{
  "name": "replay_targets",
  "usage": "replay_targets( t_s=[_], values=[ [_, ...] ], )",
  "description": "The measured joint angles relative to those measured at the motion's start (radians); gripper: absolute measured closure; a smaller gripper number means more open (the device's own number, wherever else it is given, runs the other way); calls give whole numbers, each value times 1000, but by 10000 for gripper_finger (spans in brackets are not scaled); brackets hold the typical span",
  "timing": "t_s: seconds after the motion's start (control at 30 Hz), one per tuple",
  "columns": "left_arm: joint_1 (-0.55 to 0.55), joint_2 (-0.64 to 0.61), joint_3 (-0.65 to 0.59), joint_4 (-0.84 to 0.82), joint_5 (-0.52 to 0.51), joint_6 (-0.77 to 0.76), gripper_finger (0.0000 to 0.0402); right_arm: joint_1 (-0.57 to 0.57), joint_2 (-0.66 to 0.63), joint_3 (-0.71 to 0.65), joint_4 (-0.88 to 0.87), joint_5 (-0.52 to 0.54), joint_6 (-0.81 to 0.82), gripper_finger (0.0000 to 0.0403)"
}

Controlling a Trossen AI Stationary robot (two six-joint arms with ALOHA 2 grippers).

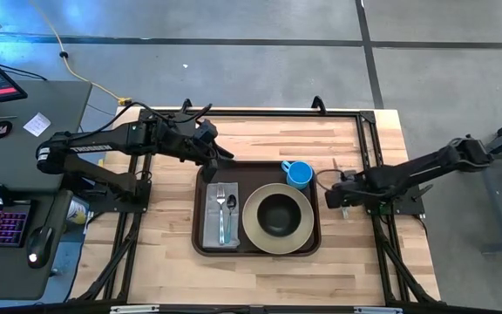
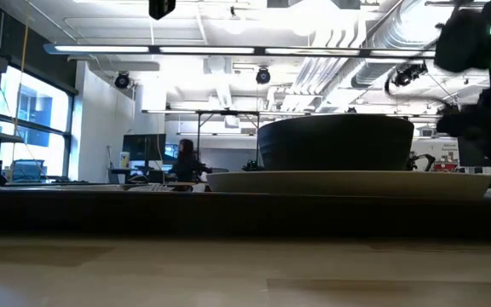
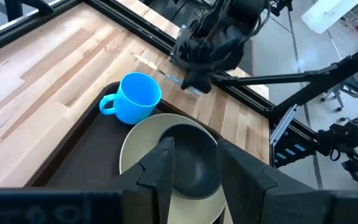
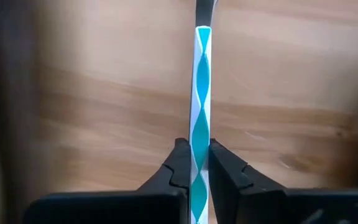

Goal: Set up tray
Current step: Put the blue patterned knife on the gray napkin to the left of the blue patterned fork

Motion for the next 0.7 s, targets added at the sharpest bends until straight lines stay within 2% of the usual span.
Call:
replay_targets(
  t_s=[0.27, 0.4, 0.47, 0.57, 0.7],
  values=[
    [0, 0, 0, 0, -8, 1, 245, 0, -147, 120, -93, 128, 9, 382],
    [0, 0, 0, 0, -15, -8, 245, 0, -167, 241, -159, 206, -51, 382],
    [0, 1, 0, 2, -40, -62, 245, 0, -165, 306, -163, 254, -106, 382],
    [0, 21, 0, 55, -68, -144, 245, 0, -163, 403, -87, 336, -228, 382],
    [13, 52, 1, 224, -2, -192, 245, 0, -163, 483, 138, 392, -447, 382]
  ],
)
